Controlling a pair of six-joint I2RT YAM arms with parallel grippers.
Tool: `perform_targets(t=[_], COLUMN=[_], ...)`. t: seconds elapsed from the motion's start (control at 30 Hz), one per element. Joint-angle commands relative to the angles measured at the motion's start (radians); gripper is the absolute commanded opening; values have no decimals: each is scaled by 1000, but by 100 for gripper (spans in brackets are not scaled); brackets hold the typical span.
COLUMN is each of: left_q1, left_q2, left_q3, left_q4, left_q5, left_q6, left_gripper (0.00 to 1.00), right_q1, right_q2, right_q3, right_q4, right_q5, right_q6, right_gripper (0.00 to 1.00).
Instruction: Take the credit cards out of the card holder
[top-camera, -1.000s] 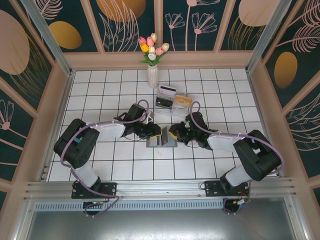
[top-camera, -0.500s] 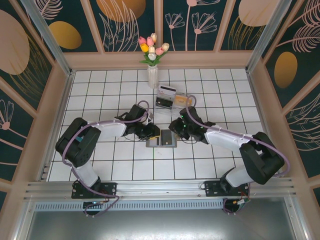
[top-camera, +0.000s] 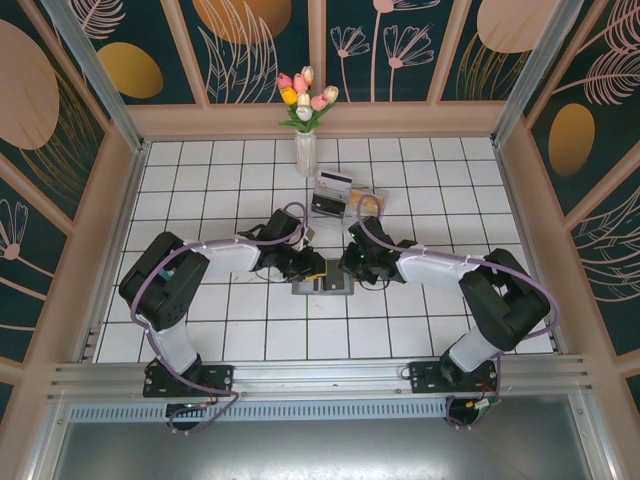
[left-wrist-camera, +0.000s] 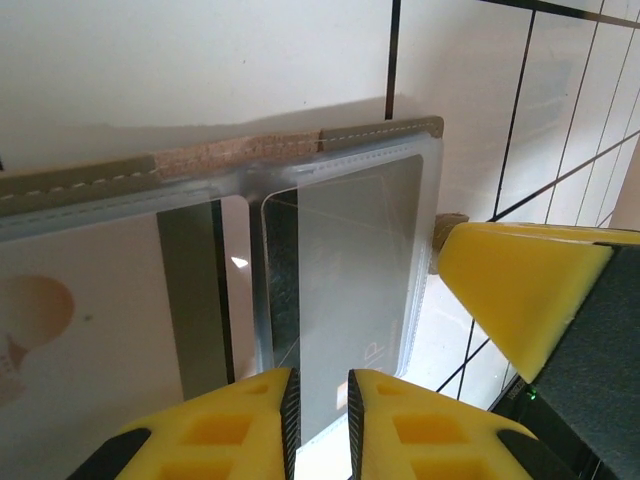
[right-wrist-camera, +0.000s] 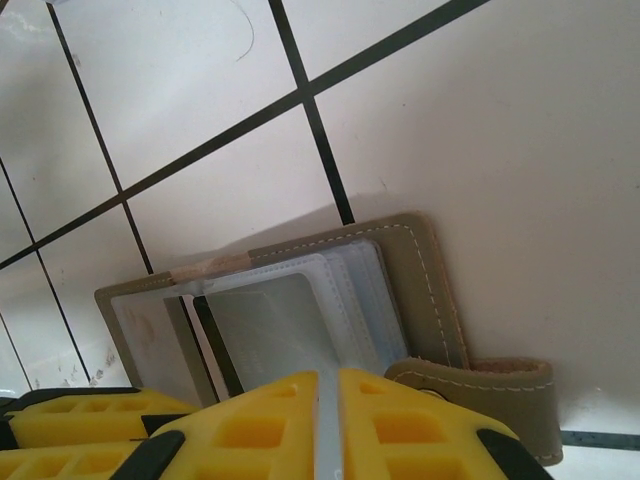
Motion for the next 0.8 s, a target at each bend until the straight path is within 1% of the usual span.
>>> perform_targets(t=[0.0,0.43,0.77], left_q1=[-6,-7,-7], left_q2=[20,53,70], left_q3=[27,29,29], left_q4=[-29,-67,-36], left_q5=[2,-57,-20], left_q6=[-10,-4,0], left_gripper=[23,22,22], right_q1=[6,7,7], right_q2=[21,66,83], right_q3=[26,29,26], right_q4=[-19,-58,-70], right_q5=[-4,8,8], right_q6=[-16,-21,-19], right_gripper=[15,14,14])
